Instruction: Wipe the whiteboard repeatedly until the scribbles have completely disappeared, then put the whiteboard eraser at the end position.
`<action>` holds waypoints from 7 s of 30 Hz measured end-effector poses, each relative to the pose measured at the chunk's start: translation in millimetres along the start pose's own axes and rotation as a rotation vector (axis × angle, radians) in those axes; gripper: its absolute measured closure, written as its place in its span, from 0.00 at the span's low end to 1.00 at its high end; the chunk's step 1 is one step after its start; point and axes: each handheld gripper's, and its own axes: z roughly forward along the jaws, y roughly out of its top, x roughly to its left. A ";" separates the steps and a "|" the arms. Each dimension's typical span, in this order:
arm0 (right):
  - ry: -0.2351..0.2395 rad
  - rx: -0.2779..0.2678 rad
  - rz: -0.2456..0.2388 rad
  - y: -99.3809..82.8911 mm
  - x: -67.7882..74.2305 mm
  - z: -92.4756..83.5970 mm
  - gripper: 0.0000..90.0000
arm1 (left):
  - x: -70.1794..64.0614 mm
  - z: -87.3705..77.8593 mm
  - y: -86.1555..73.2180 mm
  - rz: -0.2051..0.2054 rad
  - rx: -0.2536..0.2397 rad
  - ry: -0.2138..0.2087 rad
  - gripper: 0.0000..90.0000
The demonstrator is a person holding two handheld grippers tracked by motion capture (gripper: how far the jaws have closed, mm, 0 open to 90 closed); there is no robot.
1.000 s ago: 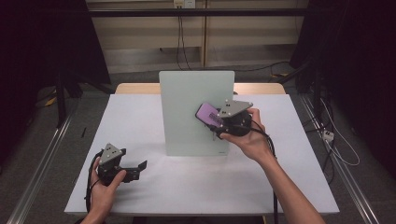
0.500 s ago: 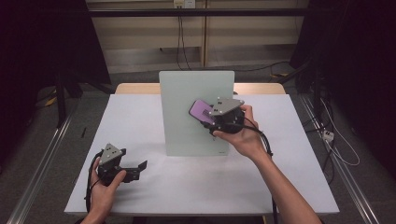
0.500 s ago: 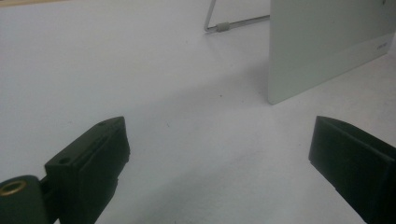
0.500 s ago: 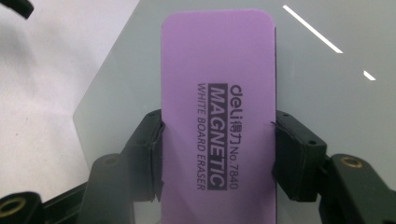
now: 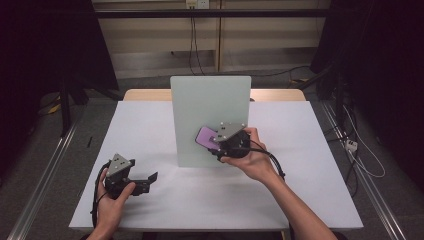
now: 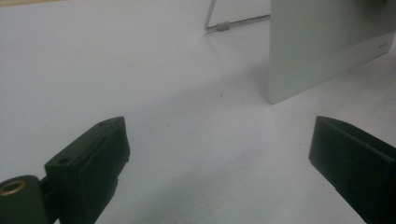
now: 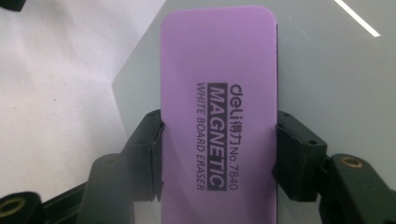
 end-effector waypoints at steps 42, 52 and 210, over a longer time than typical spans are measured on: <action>-0.089 -0.047 0.035 -19.3 -24.2 -34.9 0.46 | 0.3 -0.2 -0.2 0.003 0.004 0.001 0.05; -0.052 -0.024 0.029 -24.9 -17.1 -27.3 0.46 | 0.8 -0.1 -0.2 -0.001 0.002 0.004 0.05; 0.443 0.170 0.089 -40.0 35.7 -7.6 0.46 | 2.9 1.9 2.4 -0.006 -0.001 -0.026 0.06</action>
